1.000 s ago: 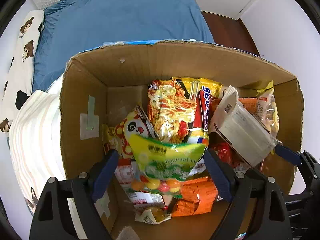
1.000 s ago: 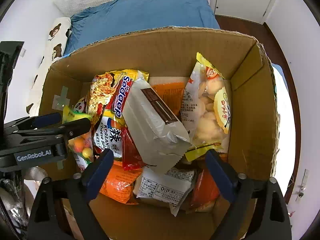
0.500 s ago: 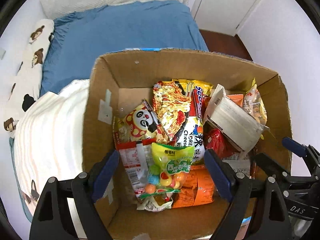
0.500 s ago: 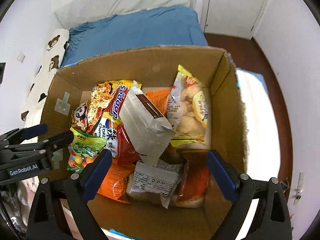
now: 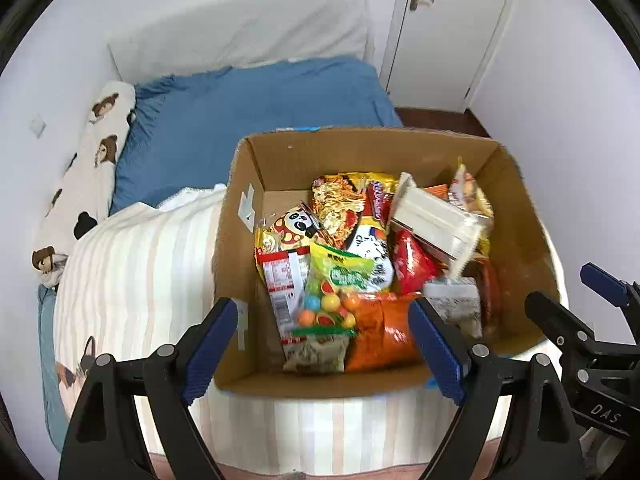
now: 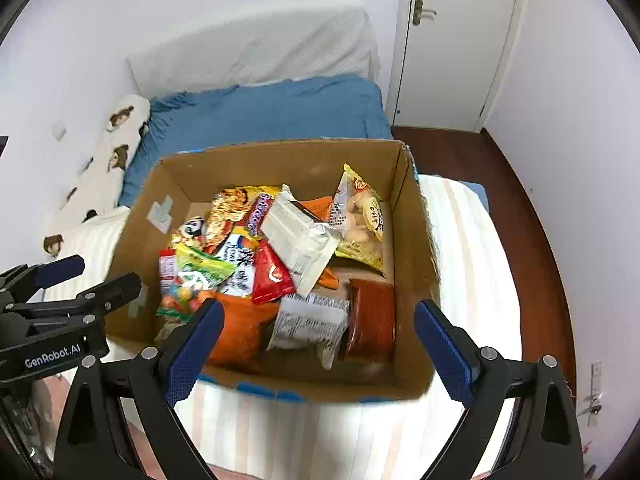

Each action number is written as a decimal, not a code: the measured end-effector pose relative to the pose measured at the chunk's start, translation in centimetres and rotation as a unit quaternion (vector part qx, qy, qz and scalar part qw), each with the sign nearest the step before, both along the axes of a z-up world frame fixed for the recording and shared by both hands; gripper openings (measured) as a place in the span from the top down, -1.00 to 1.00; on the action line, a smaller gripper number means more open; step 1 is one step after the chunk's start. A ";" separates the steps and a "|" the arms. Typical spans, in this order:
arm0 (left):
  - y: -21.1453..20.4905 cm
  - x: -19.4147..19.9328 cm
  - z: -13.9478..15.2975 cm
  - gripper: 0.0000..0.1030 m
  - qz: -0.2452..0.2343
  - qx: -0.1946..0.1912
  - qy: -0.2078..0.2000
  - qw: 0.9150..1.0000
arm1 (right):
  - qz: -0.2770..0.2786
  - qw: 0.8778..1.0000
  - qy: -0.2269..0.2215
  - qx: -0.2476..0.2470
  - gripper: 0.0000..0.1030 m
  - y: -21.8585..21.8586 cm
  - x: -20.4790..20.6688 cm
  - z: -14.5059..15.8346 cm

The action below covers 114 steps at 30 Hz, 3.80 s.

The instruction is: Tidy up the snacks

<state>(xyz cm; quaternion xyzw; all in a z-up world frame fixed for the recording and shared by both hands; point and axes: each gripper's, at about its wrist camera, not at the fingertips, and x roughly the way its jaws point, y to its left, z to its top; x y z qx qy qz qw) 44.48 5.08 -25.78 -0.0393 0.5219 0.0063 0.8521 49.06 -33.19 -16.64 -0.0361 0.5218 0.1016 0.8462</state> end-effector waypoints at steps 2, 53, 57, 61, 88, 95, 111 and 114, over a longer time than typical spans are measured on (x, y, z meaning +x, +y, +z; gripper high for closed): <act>-0.2 -1.5 0.9 -0.69 0.000 0.001 -0.013 1.000 | -0.002 1.000 -0.012 0.004 -0.90 -0.3 -1.3 0.8; -1.5 -28.1 13.5 -1.00 0.049 0.051 -0.193 0.979 | 0.012 0.979 -0.193 0.058 -1.00 -5.6 -28.5 18.2; -1.5 -27.5 13.2 -1.00 0.051 0.052 -0.188 0.979 | 0.009 0.980 -0.187 0.062 -1.00 -5.8 -27.8 17.5; -1.5 -26.3 12.6 -1.00 0.057 0.054 -0.186 0.979 | 0.000 0.982 -0.179 0.061 -1.00 -5.8 -26.4 16.3; -3.1 -12.0 6.1 -1.00 0.035 0.055 -0.106 0.992 | -0.035 0.994 -0.101 0.030 -1.00 -4.6 -12.7 7.6; -3.3 -9.9 5.1 -1.00 0.027 0.048 -0.087 0.995 | -0.041 0.995 -0.090 0.012 -1.00 -4.5 -10.8 6.4; -3.2 -9.3 5.0 -1.00 0.028 0.045 -0.091 0.994 | -0.051 0.995 -0.091 0.005 -1.00 -4.9 -10.4 6.5; -3.1 -9.4 5.2 -1.00 0.030 0.043 -0.092 0.994 | -0.054 0.994 -0.092 0.004 -1.00 -5.0 -10.6 6.8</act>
